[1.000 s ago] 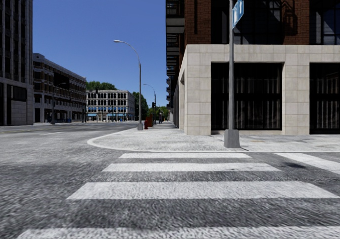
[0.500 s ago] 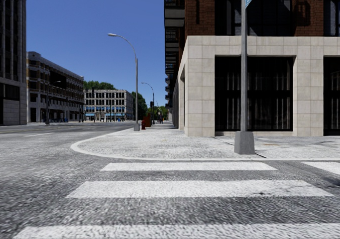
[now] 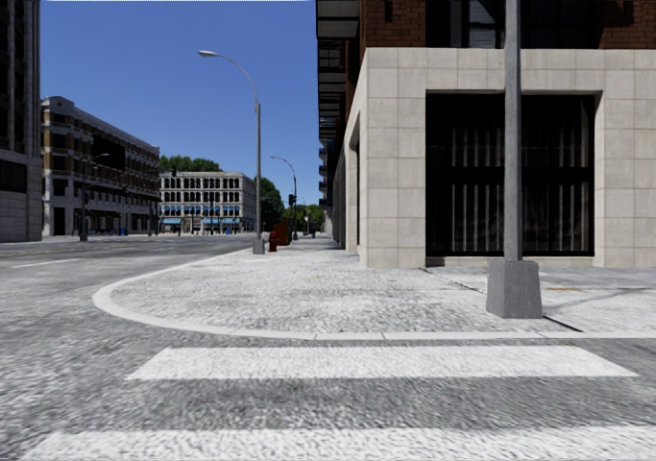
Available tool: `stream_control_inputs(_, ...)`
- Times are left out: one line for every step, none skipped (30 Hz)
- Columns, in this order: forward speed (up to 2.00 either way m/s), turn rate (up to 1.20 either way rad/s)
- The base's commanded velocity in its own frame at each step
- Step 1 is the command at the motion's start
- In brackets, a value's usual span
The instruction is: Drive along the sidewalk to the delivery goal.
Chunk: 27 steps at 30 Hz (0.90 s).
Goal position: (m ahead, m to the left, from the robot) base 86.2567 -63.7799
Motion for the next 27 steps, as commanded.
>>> stream_control_inputs(2.00,0.00)
stream_control_inputs(2.00,0.00)
stream_control_inputs(2.00,0.00)
stream_control_inputs(2.00,0.00)
stream_control_inputs(2.00,0.00)
stream_control_inputs(2.00,0.00)
stream_control_inputs(2.00,0.00)
stream_control_inputs(2.00,0.00)
stream_control_inputs(2.00,0.00)
stream_control_inputs(2.00,0.00)
stream_control_inputs(2.00,0.00)
stream_control_inputs(2.00,0.00)
stream_control_inputs(2.00,0.00)
stream_control_inputs(2.00,0.00)
stream_control_inputs(2.00,0.00)
stream_control_inputs(2.00,0.00)
stream_control_inputs(2.00,0.00)
stream_control_inputs(2.00,0.00)
stream_control_inputs(2.00,0.00)
stream_control_inputs(2.00,0.00)
stream_control_inputs(2.00,0.00)
stream_control_inputs(2.00,0.00)
stream_control_inputs(2.00,0.00)
stream_control_inputs(2.00,0.00)
stream_control_inputs(2.00,0.00)
stream_control_inputs(2.00,0.00)
stream_control_inputs(1.94,0.00)
